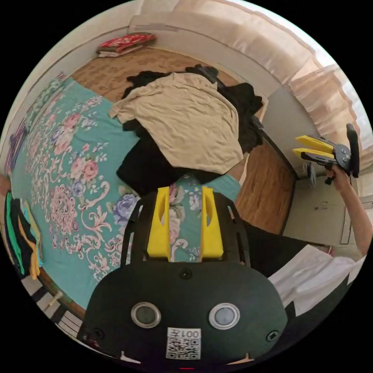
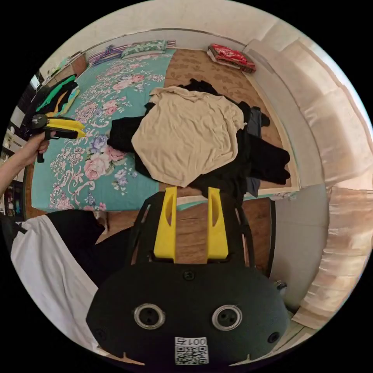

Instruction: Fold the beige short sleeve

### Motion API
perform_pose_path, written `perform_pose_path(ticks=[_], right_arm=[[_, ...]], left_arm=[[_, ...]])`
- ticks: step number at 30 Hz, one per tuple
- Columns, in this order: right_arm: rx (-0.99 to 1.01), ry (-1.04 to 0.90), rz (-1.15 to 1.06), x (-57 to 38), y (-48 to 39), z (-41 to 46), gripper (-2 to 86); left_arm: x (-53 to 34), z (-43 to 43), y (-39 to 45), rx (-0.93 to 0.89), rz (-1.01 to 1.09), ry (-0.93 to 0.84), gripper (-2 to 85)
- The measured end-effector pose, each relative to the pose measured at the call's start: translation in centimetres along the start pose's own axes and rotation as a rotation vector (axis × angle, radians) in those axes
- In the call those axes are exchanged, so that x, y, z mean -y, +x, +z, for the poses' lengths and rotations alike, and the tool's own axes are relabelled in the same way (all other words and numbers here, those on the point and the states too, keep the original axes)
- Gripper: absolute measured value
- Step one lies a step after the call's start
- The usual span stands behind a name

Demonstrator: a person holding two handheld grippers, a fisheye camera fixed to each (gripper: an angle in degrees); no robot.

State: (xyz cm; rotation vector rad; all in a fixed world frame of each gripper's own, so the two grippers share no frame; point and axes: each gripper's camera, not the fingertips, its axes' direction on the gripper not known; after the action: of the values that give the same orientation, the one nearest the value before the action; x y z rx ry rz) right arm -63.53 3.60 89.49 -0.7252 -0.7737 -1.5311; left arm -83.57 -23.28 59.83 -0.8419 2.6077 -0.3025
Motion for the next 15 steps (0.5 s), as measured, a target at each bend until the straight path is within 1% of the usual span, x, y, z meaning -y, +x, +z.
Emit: perform_pose_path(ticks=[2, 3, 5, 6, 8, 9, 11, 13, 15], right_arm=[[0.041, -0.048, -0.018, -1.5, 3.6, 2.8, 11.7], [0.041, -0.053, -0.023, -1.9, 4.3, 3.3, 11.8], [0.048, -0.061, -0.033, -3.9, 6.8, 5.2, 11.8], [0.057, -0.059, -0.029, -4.6, 7.4, 5.5, 11.8], [0.107, -0.067, -0.004, -7.6, 9.6, 6.9, 11.4], [0.112, -0.071, 0.001, -8.5, 10.1, 7.3, 11.3], [0.128, -0.117, 0.012, -12.0, 12.2, 8.9, 10.5], [0.156, -0.162, 0.027, -14.5, 13.8, 10.0, 9.9], [0.211, -0.183, 0.033, -16.4, 15.4, 10.6, 9.7]], left_arm=[[5.9, 6.4, 6.3, 0.036, 0.127, -0.154, 9.1], [7.1, 7.9, 7.9, 0.062, 0.161, -0.185, 9.0], [10.8, 14.1, 13.8, 0.194, 0.314, -0.292, 9.6], [11.5, 15.6, 15.1, 0.223, 0.355, -0.314, 9.9], [13.5, 21.1, 19.8, 0.308, 0.511, -0.415, 10.0], [13.7, 22.3, 20.7, 0.335, 0.545, -0.434, 8.8], [14.0, 25.9, 23.6, 0.504, 0.672, -0.493, 2.8], [14.0, 26.5, 25.1, 0.522, 0.738, -0.469, 0.2], [14.5, 25.6, 25.3, 0.417, 0.675, -0.439, -0.4]])
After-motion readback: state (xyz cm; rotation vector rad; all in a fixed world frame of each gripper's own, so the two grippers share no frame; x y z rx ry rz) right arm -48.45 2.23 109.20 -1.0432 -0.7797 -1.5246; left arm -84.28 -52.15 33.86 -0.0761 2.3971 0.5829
